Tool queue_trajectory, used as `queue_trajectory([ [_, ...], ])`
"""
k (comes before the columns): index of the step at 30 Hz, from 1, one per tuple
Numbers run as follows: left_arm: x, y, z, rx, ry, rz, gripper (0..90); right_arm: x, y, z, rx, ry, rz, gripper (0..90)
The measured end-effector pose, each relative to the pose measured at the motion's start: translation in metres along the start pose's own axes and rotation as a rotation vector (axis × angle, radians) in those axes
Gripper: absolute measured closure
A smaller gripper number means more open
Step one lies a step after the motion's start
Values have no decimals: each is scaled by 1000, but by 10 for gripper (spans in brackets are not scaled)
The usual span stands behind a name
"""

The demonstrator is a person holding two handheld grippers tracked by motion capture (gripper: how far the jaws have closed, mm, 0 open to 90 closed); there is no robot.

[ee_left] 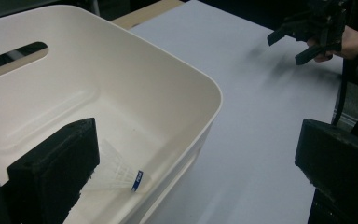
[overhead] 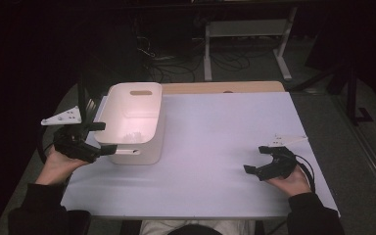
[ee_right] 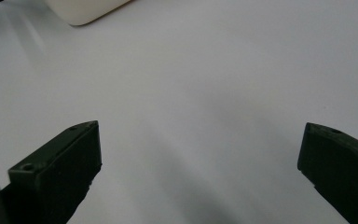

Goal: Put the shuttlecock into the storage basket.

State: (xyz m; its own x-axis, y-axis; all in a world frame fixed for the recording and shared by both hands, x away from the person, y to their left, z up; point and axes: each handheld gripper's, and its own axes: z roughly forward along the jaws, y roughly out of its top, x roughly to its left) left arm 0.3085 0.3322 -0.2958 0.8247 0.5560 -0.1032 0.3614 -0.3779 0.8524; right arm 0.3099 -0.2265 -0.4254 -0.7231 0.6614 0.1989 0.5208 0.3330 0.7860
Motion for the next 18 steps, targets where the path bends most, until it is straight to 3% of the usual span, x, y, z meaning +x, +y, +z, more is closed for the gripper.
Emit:
queue_trajectory([
  [11, -13, -20, 1, -42, 9, 26, 0, 0, 0, 0, 0, 0, 2, 0],
  [18, -15, -34, -2, -94, 22, 34, 0, 0, 0, 0, 0, 0, 1, 0],
])
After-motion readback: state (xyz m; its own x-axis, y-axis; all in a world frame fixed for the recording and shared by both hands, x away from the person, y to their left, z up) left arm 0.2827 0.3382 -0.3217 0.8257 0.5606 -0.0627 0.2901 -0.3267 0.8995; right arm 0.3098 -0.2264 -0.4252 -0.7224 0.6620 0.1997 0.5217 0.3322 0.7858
